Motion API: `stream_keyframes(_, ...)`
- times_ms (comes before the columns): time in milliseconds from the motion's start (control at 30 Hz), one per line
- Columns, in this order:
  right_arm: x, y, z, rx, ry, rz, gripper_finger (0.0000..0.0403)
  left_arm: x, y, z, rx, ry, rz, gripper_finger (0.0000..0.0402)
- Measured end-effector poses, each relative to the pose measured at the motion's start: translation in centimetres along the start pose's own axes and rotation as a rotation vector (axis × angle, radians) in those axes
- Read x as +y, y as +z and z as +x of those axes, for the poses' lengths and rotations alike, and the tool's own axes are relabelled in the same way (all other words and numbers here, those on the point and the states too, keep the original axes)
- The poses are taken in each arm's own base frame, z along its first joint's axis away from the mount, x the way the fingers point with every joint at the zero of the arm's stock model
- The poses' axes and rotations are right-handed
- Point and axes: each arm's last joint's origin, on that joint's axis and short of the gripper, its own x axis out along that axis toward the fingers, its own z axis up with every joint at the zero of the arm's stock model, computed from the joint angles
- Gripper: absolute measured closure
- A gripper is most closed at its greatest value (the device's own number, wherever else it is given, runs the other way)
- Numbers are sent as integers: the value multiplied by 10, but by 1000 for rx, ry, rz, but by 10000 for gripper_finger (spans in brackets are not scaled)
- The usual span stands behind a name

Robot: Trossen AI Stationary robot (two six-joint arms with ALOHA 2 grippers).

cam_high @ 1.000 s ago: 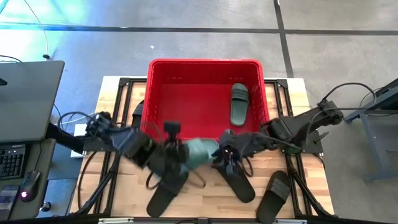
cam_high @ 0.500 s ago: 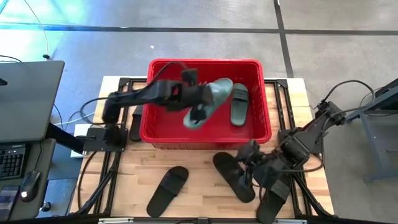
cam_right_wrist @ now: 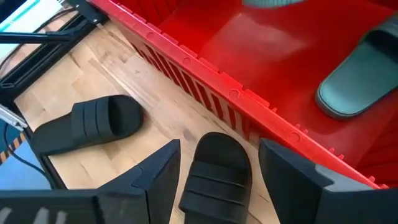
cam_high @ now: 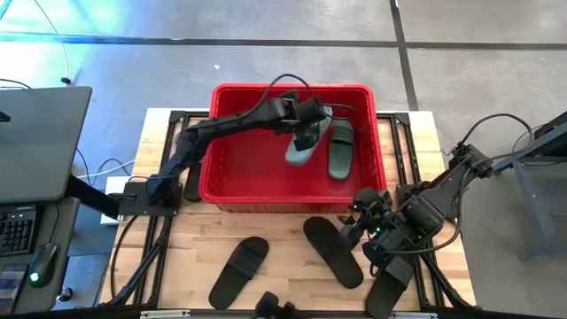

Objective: Pick and place slides into bin
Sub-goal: Put the green slide into the red container

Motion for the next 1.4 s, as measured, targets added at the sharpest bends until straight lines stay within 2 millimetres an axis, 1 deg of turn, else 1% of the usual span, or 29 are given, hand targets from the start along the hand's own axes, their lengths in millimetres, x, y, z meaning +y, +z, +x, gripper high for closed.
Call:
stream_keyframes(100, 0, 0, 0, -11, -2, -15, 197, -9, -4, 25, 60, 10, -10, 399)
stream_keyframes(233, 0, 1, 0, -31, -4, -19, 197, -19, -8, 49, 103, 24, -50, 398)
stream_keyframes(400, 0, 1, 0, -45, -7, -27, 197, -32, -5, 72, 78, -12, -97, 390)
stream_keyframes(500, 0, 1, 0, -49, -6, -33, 197, -39, -5, 84, 65, -17, -104, 377)
stream_keyframes(600, 0, 1, 0, -50, -3, -31, 197, -46, -8, 95, 89, -23, -95, 360)
stream_keyframes(667, 0, 1, 0, -54, -3, -29, 197, -47, -10, 99, 98, -26, -113, 347)
stream_keyframes(900, 1, 2, 0, -54, 5, -23, 197, -48, -10, 100, 100, -30, -116, 293)
stream_keyframes(1000, 2, 1, 0, -49, 10, -19, 197, -48, -12, 99, 116, -7, -162, 279)
stream_keyframes(1133, 2, 1, 0, -46, 10, -20, 197, -48, -12, 99, 123, 4, -184, 289)
stream_keyframes(1400, 2, 1, 0, -45, 10, -38, 197, -44, -7, 95, 91, 38, -203, 346)
